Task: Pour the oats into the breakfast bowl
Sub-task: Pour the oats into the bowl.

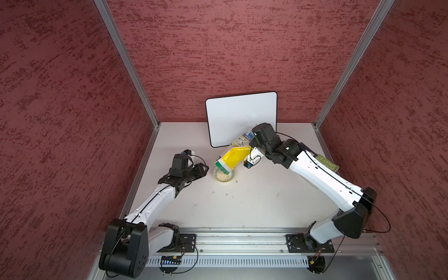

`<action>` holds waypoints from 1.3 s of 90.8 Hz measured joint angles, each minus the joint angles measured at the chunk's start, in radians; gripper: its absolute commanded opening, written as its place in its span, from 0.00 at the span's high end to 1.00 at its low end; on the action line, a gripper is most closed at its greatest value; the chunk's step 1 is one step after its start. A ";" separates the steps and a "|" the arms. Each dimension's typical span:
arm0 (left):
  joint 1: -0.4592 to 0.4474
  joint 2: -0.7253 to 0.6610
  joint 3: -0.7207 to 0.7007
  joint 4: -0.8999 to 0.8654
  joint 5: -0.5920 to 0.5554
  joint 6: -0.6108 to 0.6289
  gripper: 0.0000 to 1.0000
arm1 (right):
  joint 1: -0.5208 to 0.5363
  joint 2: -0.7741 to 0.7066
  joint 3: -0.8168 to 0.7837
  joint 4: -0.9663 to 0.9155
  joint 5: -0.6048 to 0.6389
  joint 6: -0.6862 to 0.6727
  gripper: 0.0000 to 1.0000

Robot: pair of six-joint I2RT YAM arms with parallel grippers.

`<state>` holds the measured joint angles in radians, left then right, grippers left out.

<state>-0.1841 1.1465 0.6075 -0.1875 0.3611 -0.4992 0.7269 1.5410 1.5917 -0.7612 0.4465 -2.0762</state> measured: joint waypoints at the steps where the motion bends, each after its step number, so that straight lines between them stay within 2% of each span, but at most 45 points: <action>1: 0.000 0.000 0.000 0.000 0.000 0.000 0.51 | 0.000 0.000 0.000 0.000 0.000 0.000 1.00; 68: 0.000 -0.002 0.000 -0.024 -0.011 0.003 0.51 | -0.016 -0.045 -0.005 -0.023 -0.012 0.068 1.00; 89: 0.000 -0.002 0.000 -0.035 -0.023 0.004 0.51 | -0.025 -0.120 -0.077 -0.036 -0.028 0.121 1.00; 118: 0.000 -0.002 0.000 -0.053 -0.029 0.011 0.51 | -0.031 -0.157 -0.137 -0.047 -0.035 0.127 1.00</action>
<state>-0.1841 1.1442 0.6075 -0.2409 0.3325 -0.4881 0.6964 1.3842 1.4548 -0.8082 0.4118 -1.9491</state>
